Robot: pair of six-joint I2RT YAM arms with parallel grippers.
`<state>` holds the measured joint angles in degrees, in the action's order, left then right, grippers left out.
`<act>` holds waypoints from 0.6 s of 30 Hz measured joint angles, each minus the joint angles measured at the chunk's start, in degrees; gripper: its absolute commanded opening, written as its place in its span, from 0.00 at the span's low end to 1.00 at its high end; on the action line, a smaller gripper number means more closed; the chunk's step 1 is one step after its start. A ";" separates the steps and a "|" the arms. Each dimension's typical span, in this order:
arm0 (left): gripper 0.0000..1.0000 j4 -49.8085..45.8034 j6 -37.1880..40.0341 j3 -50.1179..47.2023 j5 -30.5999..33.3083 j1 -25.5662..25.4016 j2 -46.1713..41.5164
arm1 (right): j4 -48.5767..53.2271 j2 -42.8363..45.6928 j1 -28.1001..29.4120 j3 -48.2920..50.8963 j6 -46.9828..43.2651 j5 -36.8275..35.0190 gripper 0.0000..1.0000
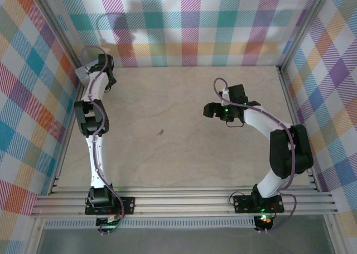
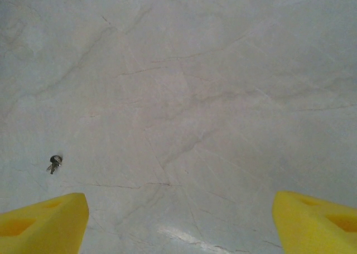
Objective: Unlock a padlock with a key
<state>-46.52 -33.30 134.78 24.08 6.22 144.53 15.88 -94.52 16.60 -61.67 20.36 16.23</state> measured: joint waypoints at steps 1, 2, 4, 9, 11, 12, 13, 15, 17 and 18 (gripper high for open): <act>0.71 0.00 -0.20 0.00 0.15 0.22 0.04 | -0.04 -0.17 0.20 -0.04 0.04 -0.15 0.85; 0.71 0.04 -0.35 0.00 0.48 0.46 0.04 | -0.17 -0.26 0.35 -0.04 0.04 -0.37 0.85; 0.70 0.09 -0.39 0.00 0.94 0.85 0.09 | -0.24 -0.26 0.37 -0.04 0.00 -0.76 0.85; 0.67 0.24 -0.57 0.04 2.08 1.07 0.66 | 0.55 -0.26 0.37 -0.76 -0.61 -1.97 0.85; 0.66 0.61 -0.55 0.33 2.62 1.05 1.38 | 1.16 -0.24 0.37 -0.92 -1.09 -2.36 0.86; 0.65 0.85 -0.55 0.48 2.67 1.05 1.77 | 1.44 -0.24 0.37 -0.96 -1.20 -2.56 0.86; 0.64 1.18 -0.52 0.94 2.86 1.05 2.38 | 1.81 -0.24 0.37 -1.03 -1.36 -2.73 0.85; 0.63 1.62 -0.50 2.38 3.06 1.05 3.82 | 2.32 -0.24 0.37 -1.11 -1.55 -3.15 0.85; 0.63 1.64 -0.37 4.20 3.13 1.05 5.11 | 2.78 -0.24 0.37 -1.33 -1.53 -3.50 0.86; 0.63 1.68 -0.35 5.07 3.15 1.05 5.73 | 2.95 -0.24 0.37 -1.46 -1.53 -3.63 0.86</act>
<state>-44.84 -33.65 139.85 27.22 7.27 150.26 18.83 -94.76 16.97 -63.13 18.83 12.60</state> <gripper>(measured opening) 0.630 0.855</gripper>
